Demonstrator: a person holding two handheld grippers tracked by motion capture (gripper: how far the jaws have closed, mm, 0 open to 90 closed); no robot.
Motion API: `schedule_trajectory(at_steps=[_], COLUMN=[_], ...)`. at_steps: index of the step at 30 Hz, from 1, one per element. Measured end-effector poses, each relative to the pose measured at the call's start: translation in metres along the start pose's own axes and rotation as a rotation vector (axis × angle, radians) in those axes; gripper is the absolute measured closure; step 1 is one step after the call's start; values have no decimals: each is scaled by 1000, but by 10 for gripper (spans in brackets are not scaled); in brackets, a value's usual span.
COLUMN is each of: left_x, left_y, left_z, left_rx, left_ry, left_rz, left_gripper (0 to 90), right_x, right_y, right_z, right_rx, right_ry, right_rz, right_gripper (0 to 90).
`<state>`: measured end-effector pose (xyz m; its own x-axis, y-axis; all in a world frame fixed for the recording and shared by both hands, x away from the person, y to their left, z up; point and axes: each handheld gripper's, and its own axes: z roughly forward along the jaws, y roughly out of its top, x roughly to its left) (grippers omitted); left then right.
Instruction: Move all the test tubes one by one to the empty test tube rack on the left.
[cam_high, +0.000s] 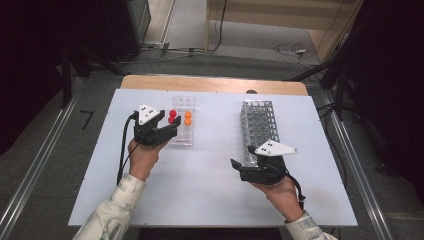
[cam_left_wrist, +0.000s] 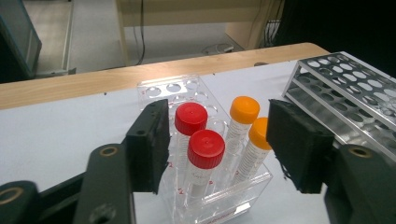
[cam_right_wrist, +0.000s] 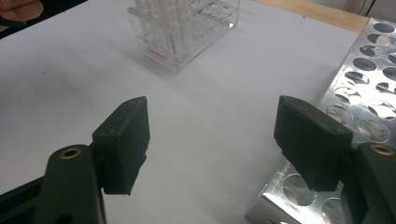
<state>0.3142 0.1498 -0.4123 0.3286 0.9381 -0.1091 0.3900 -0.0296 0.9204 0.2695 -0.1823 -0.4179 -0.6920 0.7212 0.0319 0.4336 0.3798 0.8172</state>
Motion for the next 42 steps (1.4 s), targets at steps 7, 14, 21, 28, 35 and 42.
schedule_trajectory(at_steps=[7, 14, 21, 28, 35, 42], left_x=[-5, -9, -10, -2, 9, 26], left_y=[-3, -13, -23, -35, -49, -61], left_z=[-13, -25, -34, -49, -64, -84], left_rx=[11, 30, 41, 29, 22, 16], left_ry=[-13, -25, -20, 24, 72, 129], left_rz=[-3, 7, 18, 4, -14, -31], left_gripper=[243, 224, 199, 160, 143, 130], right_x=[-4, -11, -17, -27, -43, -58], right_y=[-1, -4, -8, -16, -29, -44], right_z=[-1, -6, -12, -22, -39, -55], right_rx=[-4, -8, -18, -25, -39, -41], right_ry=[-14, -32, -53, -83, -129, -191], right_rz=[14, 30, 41, 53, 78, 99], right_gripper=[254, 254, 254, 254, 254, 252])
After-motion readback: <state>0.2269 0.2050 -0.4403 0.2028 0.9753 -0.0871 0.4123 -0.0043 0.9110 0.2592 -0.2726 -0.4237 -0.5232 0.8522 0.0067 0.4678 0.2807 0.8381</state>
